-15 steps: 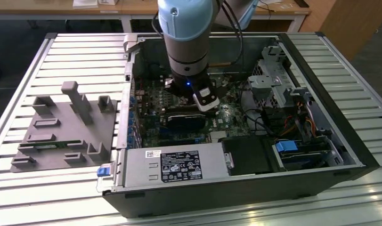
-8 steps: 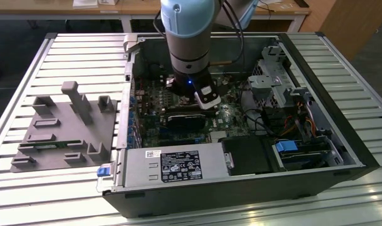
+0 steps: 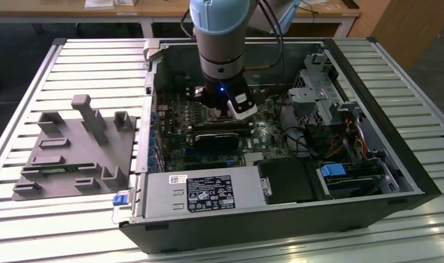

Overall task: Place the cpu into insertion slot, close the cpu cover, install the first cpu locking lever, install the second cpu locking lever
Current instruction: 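Install the second cpu locking lever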

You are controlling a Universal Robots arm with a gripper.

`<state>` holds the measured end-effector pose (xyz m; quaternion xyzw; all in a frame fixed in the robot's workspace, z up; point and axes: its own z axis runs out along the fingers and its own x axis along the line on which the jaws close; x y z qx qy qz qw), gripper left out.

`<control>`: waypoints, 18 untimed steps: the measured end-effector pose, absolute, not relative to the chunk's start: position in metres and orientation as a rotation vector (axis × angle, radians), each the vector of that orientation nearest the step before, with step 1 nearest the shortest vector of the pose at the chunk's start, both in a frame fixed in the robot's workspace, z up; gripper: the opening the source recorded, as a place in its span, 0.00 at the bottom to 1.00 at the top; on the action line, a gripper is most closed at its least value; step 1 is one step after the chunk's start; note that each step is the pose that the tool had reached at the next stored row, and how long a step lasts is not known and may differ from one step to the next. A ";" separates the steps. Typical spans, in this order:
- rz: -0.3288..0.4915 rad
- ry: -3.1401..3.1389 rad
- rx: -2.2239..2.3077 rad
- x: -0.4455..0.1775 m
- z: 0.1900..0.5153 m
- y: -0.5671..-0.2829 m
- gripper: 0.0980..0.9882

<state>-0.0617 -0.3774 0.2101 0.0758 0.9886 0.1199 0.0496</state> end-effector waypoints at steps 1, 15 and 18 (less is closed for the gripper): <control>0.364 3.012 0.231 -0.061 0.210 -0.375 0.01; 0.338 3.014 0.229 -0.058 0.210 -0.359 0.01; 0.337 3.014 0.229 -0.057 0.210 -0.359 0.01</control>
